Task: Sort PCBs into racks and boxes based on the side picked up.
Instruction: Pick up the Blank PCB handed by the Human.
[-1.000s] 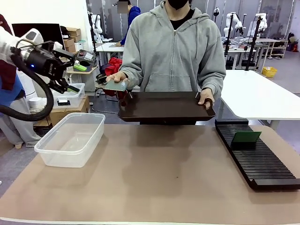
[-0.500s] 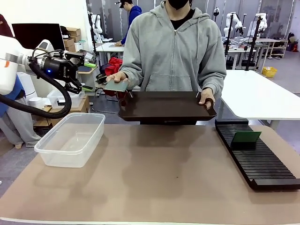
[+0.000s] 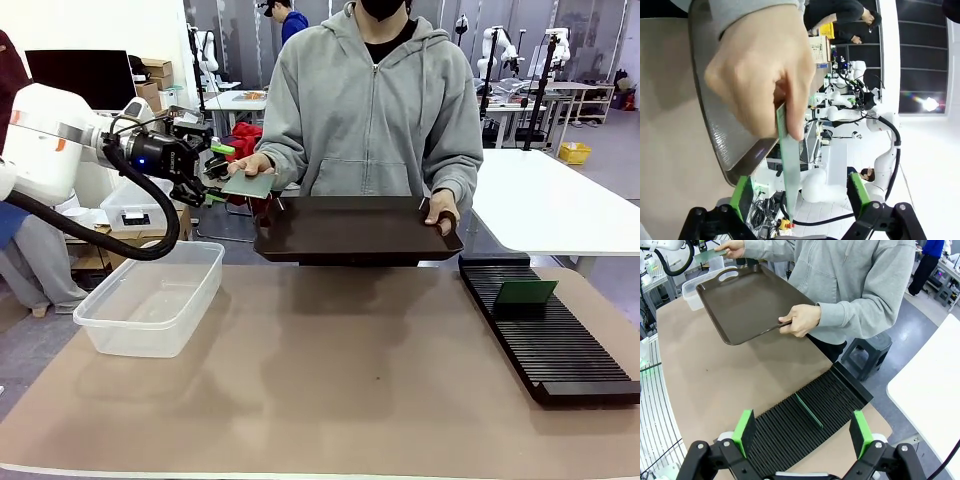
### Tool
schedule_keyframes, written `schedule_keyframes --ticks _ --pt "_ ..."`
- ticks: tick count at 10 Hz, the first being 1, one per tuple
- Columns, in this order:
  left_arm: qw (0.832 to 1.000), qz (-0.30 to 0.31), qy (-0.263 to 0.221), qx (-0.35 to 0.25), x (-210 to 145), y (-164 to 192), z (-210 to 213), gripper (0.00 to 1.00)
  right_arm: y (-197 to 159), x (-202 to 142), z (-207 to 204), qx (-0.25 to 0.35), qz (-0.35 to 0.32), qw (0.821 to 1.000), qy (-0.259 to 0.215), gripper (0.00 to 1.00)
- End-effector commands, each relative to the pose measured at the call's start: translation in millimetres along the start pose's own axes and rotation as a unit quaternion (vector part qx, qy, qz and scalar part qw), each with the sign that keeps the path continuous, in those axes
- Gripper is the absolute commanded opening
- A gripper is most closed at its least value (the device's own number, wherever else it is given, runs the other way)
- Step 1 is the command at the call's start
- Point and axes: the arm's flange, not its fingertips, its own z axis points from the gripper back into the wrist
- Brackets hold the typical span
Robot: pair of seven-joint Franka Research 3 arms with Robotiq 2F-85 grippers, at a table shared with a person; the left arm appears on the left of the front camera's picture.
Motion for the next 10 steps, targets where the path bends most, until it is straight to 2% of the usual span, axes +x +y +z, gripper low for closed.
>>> schedule_keyframes --ticks 1,3,4,5,6,7,10 --pt "1.0 -0.009 0.0 -0.03 6.3 -2.9 -6.2 1.0 -0.5 0.6 -1.4 -0.001 -0.002 1.0 0.001 1.0" --pt "0.999 -0.02 0.001 -0.028 6.6 -2.9 -10.8 1.0 -0.5 0.6 -1.4 -0.001 -0.002 1.0 0.001 1.0" --pt "0.999 -0.031 -0.002 -0.033 6.7 -1.9 -15.6 0.82 -0.5 0.6 -1.4 -0.001 -0.002 1.0 0.001 1.0" --pt "0.999 -0.03 0.013 -0.037 6.3 -1.8 -14.7 0.4 -0.5 0.6 -1.4 -0.001 -0.002 1.0 0.001 1.0" --pt "0.998 -0.032 0.014 -0.043 7.2 -1.1 -14.3 0.22 -0.5 0.6 -1.4 -0.001 -0.002 1.0 0.001 1.0" --pt "0.998 -0.029 0.013 -0.045 5.8 -0.8 -15.3 0.0 -0.5 0.6 -1.4 -0.001 -0.002 1.0 0.001 1.0" --pt "0.999 -0.02 0.018 -0.045 4.6 3.1 -12.2 0.02 -0.5 0.6 -1.4 -0.001 -0.002 1.0 0.001 1.0"
